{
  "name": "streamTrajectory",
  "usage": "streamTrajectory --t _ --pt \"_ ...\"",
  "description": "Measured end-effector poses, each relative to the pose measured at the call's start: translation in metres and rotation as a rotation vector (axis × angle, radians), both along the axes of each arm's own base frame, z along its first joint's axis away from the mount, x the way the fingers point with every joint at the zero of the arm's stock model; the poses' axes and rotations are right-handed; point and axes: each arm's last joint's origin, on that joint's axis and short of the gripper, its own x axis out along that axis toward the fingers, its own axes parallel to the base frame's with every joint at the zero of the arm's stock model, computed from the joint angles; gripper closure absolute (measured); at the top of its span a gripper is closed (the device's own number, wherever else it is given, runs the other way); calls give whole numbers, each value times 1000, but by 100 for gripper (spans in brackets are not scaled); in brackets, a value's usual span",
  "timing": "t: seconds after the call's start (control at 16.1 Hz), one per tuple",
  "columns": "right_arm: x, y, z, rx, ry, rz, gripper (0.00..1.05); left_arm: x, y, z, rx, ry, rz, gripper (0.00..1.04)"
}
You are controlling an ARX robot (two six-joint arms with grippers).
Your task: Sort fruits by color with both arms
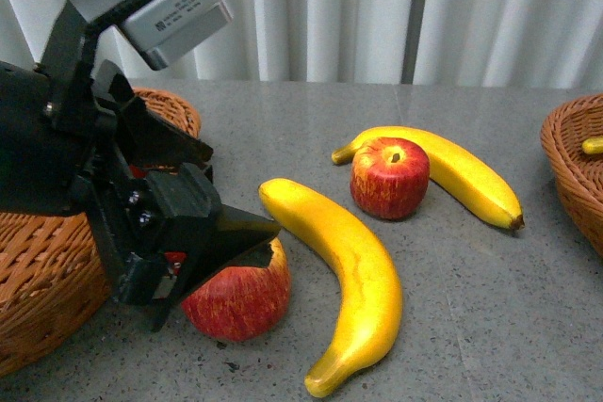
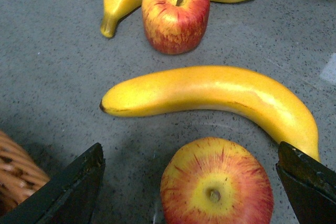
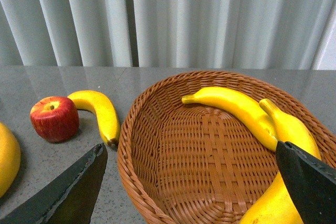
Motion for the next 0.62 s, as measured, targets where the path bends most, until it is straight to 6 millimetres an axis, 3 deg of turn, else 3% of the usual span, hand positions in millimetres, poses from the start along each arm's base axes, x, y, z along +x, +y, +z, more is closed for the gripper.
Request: streamTrajectory --t 0.25,0.62 --pt "0 0 0 0 0 0 6 7 -10 -17 26 31 -42 7" --pt "0 0 0 0 0 0 6 -7 -29 -28 114 24 -84 7"
